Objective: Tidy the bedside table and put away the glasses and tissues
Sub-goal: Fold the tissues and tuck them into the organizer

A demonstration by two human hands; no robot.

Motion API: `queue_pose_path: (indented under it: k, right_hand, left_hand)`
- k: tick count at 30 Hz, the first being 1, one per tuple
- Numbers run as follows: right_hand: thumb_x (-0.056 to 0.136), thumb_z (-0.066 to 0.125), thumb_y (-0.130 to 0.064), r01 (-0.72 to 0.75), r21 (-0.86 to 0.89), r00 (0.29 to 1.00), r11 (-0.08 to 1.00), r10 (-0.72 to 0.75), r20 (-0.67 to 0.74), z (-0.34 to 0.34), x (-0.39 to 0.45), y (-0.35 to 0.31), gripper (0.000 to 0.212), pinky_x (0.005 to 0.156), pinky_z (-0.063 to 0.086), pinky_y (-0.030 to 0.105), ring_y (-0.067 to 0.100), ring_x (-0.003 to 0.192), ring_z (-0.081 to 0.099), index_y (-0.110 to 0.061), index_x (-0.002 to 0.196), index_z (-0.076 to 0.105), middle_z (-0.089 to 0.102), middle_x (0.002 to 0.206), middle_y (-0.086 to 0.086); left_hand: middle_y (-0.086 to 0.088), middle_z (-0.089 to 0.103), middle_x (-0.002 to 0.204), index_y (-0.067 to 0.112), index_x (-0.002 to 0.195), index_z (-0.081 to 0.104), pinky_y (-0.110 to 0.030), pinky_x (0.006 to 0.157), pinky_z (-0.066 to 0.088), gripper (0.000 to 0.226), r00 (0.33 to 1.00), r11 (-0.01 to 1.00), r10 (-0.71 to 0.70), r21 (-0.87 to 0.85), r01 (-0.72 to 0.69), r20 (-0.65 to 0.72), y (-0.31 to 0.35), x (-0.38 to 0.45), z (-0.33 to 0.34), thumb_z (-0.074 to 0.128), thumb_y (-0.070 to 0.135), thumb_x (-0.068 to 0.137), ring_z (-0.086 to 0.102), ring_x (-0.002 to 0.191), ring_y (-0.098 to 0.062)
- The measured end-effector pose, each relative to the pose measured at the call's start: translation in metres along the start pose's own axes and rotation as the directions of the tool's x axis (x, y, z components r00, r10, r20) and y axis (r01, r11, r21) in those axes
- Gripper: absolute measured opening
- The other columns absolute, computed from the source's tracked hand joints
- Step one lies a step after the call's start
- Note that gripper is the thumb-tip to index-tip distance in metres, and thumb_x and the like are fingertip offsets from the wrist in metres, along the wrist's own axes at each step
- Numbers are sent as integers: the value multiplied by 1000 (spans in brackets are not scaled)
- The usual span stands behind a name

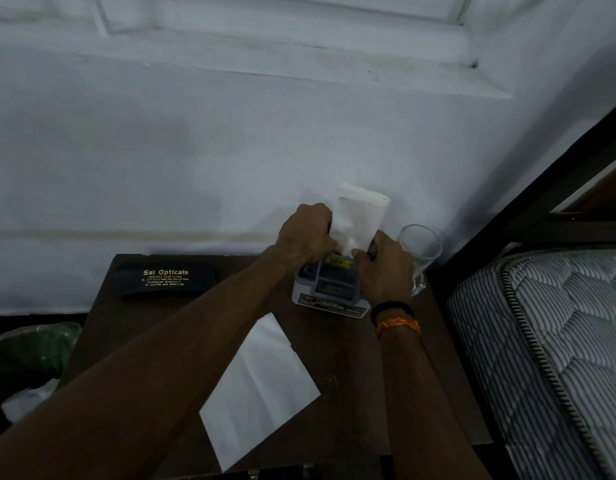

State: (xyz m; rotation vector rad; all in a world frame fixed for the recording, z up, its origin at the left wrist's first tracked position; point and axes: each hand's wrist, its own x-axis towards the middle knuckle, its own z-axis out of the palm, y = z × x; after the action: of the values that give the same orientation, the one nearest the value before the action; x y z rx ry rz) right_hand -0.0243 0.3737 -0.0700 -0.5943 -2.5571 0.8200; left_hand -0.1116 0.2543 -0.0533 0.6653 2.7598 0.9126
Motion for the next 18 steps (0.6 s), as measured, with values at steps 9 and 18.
queue_pose_path:
  k: [9,18]
  right_hand:
    - [79,75,-17,26,18,993,999,-24,-114,-7,1,-5,16,66,36,22,21,81,62,-10,86,63,70,86,6]
    - [78,75,-18,42,-16,995,999,-43,-86,-6,-1,-1,14,57,31,16,16,74,60,-12,86,65,71,84,4]
  left_hand:
    - [-23,65,102,-7,94,63,-38,70,50,30,997,998,-70,-11,70,-35,8,-2,-2,73,12,74,64,96,-37]
    - [4,59,60,14,62,59,-18,50,38,27,997,987,-57,-149,65,57,2,0,-24,86,18,64,56,53,-10]
